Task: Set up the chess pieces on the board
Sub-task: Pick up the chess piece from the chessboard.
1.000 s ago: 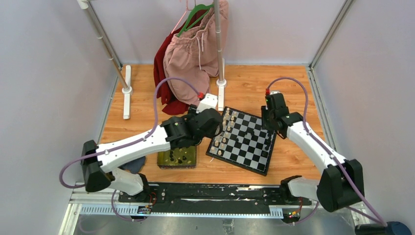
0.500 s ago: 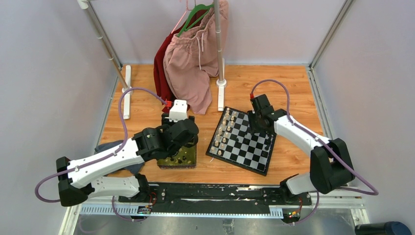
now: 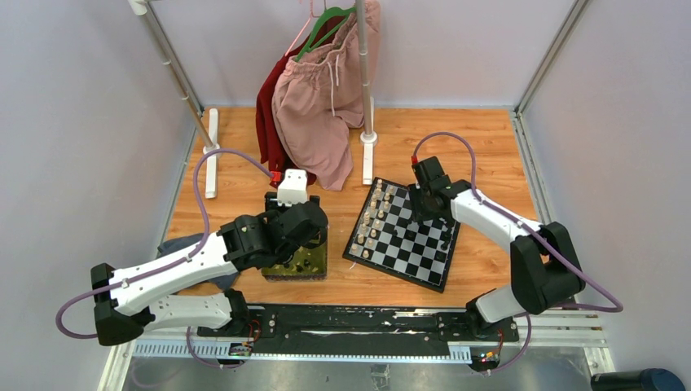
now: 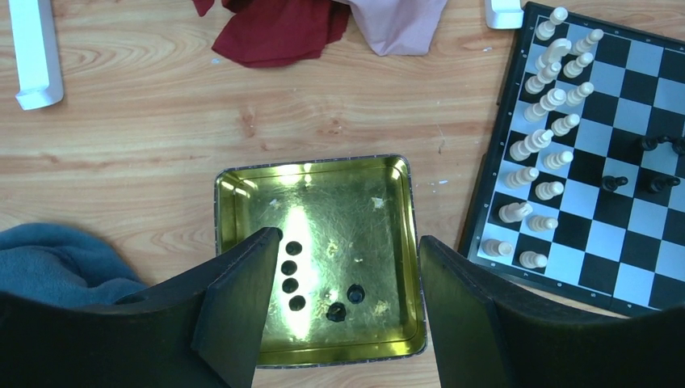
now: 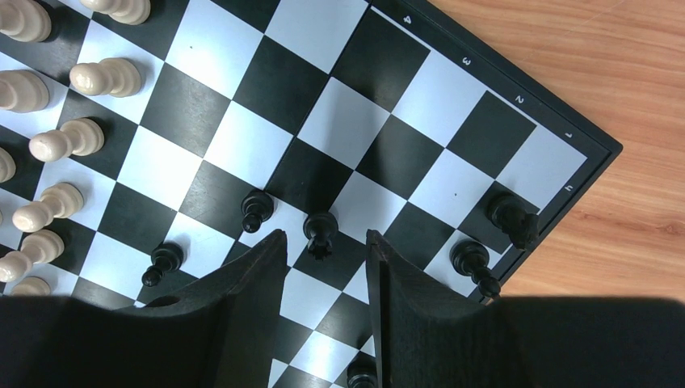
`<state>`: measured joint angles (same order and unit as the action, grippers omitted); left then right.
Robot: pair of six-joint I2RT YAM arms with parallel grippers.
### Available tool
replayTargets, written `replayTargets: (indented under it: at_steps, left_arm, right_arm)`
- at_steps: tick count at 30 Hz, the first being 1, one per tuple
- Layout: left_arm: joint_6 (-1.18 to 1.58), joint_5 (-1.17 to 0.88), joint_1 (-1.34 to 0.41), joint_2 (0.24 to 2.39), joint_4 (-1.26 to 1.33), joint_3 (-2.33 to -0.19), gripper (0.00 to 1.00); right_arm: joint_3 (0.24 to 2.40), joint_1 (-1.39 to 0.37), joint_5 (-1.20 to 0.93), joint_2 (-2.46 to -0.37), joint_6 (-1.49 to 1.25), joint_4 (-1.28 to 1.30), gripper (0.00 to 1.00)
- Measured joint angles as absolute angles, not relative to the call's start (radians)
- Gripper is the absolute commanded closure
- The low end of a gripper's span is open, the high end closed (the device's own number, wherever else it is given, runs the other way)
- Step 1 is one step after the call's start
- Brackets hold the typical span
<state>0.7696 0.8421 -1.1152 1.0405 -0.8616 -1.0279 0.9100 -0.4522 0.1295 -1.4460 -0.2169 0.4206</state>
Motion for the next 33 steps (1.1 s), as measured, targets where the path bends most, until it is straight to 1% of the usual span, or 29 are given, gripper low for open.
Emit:
replayTargets:
  at_steps: [13,19,21,24,33]
  left_arm:
    - [0.771,0.842,-1.115,1.040,-0.863,-1.019,0.31]
    - [0.771,0.842,-1.115,1.040,-0.862,-1.018,0.31]
    - [0.771,0.842,-1.115,1.040,-0.863,-1.014,0.31]
    - [0.771,0.842,-1.115,1.040,-0.863,-1.007,0.31]
    - [0.771,0.842,-1.115,1.038,-0.867,-1.000,0.31]
  right_arm:
    - [0.910,-0.452,0.126,-1.477,-0.218,0.413,0.64]
    - [0.910,-0.452,0.123,-1.480,-0.221,0.411,0.75]
    - [0.910,-0.452,0.123,-1.480,-0.221,0.411,0.81]
    - [0.910,-0.452,0.123,-1.480,-0.224,0.411,0.88]
    - [0.910,-0.452,0.123,-1.472,-0.224,0.415,0.97]
